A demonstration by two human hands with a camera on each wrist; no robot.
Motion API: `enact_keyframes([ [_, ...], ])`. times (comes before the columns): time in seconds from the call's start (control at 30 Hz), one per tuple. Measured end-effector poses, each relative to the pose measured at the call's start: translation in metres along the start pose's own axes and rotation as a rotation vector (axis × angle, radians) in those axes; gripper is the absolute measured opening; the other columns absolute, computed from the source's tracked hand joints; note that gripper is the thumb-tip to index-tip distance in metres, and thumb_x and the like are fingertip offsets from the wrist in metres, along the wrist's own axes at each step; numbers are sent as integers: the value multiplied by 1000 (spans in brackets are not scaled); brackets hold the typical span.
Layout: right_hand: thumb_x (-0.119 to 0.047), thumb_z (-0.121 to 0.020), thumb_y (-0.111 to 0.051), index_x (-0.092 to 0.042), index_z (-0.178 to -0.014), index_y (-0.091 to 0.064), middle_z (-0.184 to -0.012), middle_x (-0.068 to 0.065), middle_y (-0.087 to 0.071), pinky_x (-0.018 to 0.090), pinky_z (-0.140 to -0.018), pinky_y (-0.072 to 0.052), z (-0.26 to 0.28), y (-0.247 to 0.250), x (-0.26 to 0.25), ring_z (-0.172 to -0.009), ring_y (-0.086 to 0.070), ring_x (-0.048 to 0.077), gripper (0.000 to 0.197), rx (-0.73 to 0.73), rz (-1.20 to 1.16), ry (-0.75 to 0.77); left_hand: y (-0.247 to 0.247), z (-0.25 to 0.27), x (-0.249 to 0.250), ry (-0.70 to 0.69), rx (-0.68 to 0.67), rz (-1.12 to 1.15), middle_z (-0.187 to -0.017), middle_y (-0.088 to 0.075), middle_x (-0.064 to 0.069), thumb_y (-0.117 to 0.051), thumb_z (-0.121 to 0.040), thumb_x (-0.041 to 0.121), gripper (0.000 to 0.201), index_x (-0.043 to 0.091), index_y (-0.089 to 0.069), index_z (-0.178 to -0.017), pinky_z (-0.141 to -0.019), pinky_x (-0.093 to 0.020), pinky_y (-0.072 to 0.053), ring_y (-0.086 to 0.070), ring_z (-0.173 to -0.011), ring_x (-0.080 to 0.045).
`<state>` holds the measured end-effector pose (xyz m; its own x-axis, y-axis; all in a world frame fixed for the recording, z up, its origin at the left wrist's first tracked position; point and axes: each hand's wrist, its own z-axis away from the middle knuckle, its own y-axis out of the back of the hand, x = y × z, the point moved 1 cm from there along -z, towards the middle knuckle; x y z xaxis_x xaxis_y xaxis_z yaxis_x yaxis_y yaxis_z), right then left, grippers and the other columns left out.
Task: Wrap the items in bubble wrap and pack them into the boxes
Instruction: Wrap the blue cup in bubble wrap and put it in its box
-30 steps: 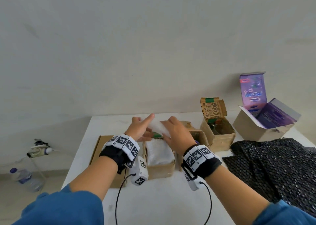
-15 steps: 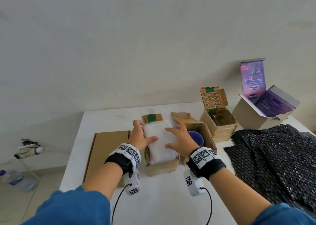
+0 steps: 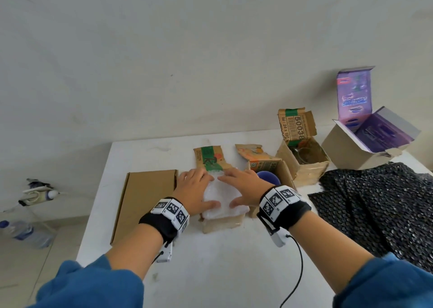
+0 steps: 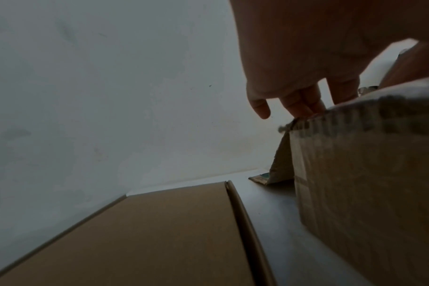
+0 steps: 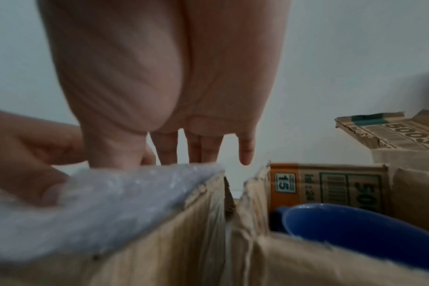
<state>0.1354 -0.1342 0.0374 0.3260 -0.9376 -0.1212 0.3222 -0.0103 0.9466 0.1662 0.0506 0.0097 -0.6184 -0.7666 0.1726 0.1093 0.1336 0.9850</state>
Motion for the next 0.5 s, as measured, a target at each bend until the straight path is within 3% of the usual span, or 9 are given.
enact_keyframes([
  [0.1, -49, -80, -66, -26, -148, -25, -148, 0, -30, 46, -110, -25, -8, -6, 3, -132, -36, 21, 83, -16, 37, -15, -7, -4, -1, 5, -27, -71, -131, -37, 6, -50, -77, 68, 71, 25, -41, -133, -109, -39, -21, -34, -124, -16],
  [0.27, -47, -81, -65, -28, -145, -28, -143, 0, -33, 48, -109, -27, -13, -16, 3, -129, -38, 21, 77, 4, 77, -8, -17, -4, 6, 56, -33, -138, -132, -35, 5, -45, -80, 66, 67, 25, -38, -133, -108, -40, -20, -32, -124, -17],
  [0.4, -50, -81, -64, -29, -144, -33, -146, -3, -32, 44, -108, -23, -10, -3, 9, -134, -32, 18, 73, -33, 18, 23, -10, -3, 4, 42, -148, -124, -141, -30, 4, -20, -70, 78, 88, 25, -33, -139, -114, -47, -8, -25, -135, -18],
  [0.5, -49, -77, -70, -31, -143, -33, -146, -3, -32, 45, -108, -19, -6, 8, 11, -135, -28, 18, 78, -83, 82, 18, -5, 0, 1, 21, -252, -154, -150, -22, 1, -34, -78, 78, 88, 23, -24, -146, -115, -52, 1, -15, -141, -17],
])
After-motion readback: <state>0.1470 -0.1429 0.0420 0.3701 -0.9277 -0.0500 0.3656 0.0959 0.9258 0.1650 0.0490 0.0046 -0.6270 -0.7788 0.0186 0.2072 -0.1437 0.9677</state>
